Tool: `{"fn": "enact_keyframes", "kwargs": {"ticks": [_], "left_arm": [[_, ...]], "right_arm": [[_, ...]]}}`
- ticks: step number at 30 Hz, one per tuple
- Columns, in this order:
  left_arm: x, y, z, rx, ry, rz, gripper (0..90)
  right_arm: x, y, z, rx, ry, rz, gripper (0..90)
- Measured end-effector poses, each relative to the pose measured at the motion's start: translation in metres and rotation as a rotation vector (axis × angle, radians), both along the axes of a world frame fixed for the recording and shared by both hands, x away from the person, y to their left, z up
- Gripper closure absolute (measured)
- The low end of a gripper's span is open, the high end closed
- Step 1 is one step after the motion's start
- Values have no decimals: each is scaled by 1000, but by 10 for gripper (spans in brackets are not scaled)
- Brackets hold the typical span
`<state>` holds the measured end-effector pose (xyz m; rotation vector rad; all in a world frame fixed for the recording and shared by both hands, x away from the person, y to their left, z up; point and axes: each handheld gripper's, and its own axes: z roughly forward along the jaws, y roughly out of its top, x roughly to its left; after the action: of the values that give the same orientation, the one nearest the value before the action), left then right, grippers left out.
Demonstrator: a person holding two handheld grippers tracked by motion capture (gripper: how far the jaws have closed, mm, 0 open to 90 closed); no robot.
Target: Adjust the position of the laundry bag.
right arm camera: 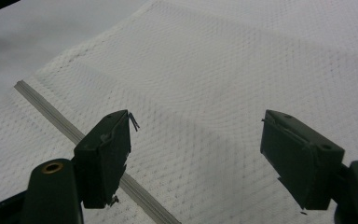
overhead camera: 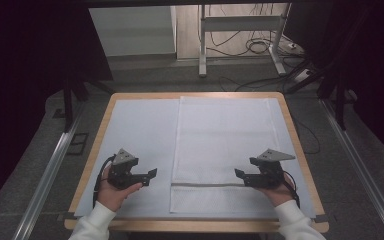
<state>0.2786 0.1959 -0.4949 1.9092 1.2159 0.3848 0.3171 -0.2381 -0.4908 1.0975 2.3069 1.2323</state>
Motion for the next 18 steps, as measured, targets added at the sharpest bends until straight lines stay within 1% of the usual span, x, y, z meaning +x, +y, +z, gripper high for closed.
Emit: {"fn": "enact_keyframes", "kwargs": {"ticks": [1, 3, 5, 9, 11, 14, 15, 16, 17, 18], "left_arm": [[1, -1, 0, 2, 11, -4, 167], [2, -4, 0, 6, 14, -1, 172], [2, -5, 1, 0, 17, 6, 175], [2, -4, 1, -2, 4, 15, 174], [2, -1, 3, -8, -3, 34, 189], [-1, -1, 5, -4, -6, 38, 199], [-1, -1, 5, -4, -6, 38, 198], [-5, -2, 5, 6, -15, 41, 195], [-5, -2, 5, 6, -15, 41, 189], [-7, -3, 6, 1, -18, 44, 185]], "right_arm": [[0, 0, 0, -2, 5, 8, 242], [-1, 0, -2, -15, 0, 19, 243], [-1, -1, -1, -16, -5, 20, 242], [0, -4, 1, -11, -20, 10, 241], [0, -4, 0, -21, -17, 9, 240], [-3, -2, -1, -42, -4, 15, 217], [-3, -2, -1, -42, -4, 15, 217], [-4, 1, 0, -50, -9, 16, 212], [-4, 1, 0, -50, -9, 16, 212], [-4, 3, 1, -56, -20, 19, 209]]}}
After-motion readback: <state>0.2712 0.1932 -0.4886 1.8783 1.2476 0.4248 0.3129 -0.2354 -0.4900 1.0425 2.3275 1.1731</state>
